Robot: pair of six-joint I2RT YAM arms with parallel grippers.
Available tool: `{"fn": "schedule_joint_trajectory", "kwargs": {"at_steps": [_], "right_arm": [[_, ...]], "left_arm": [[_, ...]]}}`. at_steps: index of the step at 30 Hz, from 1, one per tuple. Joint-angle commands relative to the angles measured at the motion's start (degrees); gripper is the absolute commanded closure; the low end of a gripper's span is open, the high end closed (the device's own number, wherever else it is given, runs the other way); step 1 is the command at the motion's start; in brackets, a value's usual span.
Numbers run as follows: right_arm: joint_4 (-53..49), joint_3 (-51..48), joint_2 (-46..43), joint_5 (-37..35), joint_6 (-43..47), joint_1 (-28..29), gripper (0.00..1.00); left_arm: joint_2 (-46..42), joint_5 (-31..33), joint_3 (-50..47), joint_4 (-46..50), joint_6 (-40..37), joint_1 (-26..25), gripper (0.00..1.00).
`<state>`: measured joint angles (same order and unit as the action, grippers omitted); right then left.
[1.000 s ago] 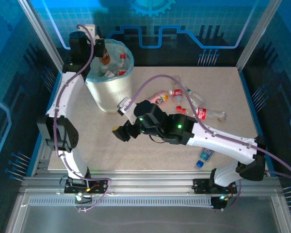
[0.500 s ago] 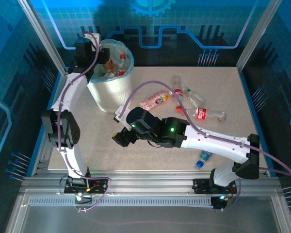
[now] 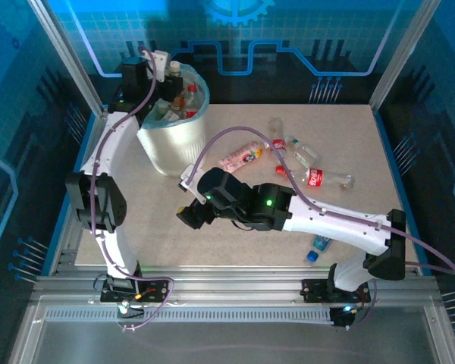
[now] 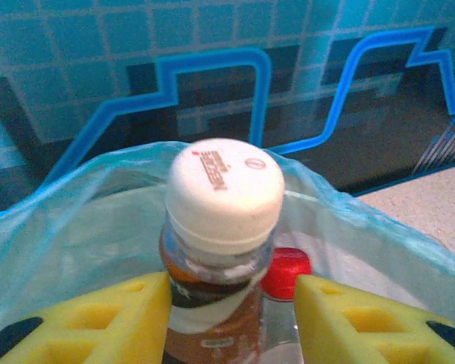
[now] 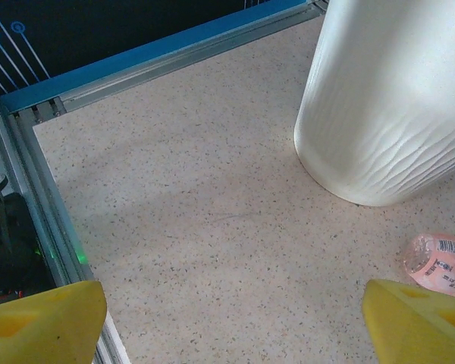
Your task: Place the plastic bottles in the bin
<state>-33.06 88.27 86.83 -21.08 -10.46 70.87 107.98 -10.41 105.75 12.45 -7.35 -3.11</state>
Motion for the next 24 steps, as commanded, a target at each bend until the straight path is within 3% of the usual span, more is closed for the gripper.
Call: {"fn": "schedule_joint_trajectory", "kwargs": {"at_steps": [1, 8, 13, 15, 19, 24], "right_arm": [[-1.12, -0.77, 0.16, -1.72, -0.62, 0.67, 0.12], [-1.88, -0.95, 0.49, -2.19, -0.51, 0.62, 0.12], [-2.53, 0.16, 1.62, -1.93, 0.26, 0.66, 0.12], [-3.25, 1.28, 2.49, -1.82, 0.64, 0.63, 0.12], [-4.57, 2.98, 3.61, -1.98, 1.05, 0.82, 0.12], [-5.10, 2.31, 3.26, -1.84, 0.44, 0.93, 0.13]], "left_arm": [[1.64, -1.60, 2.15, 3.61, -3.22, -0.70, 0.53], [3.19, 4.58, 1.36, 5.36, -3.72, -0.19, 0.54], [5.38, 3.95, 7.26, 6.91, 0.39, 0.52, 0.38], [7.74, 2.94, 11.75, 8.78, 2.58, 0.41, 0.36], [12.78, 1.06, 20.40, 12.69, 6.32, -0.27, 0.37], [16.16, 3.08, 23.86, 13.83, 5.99, -2.04, 0.42]]}}
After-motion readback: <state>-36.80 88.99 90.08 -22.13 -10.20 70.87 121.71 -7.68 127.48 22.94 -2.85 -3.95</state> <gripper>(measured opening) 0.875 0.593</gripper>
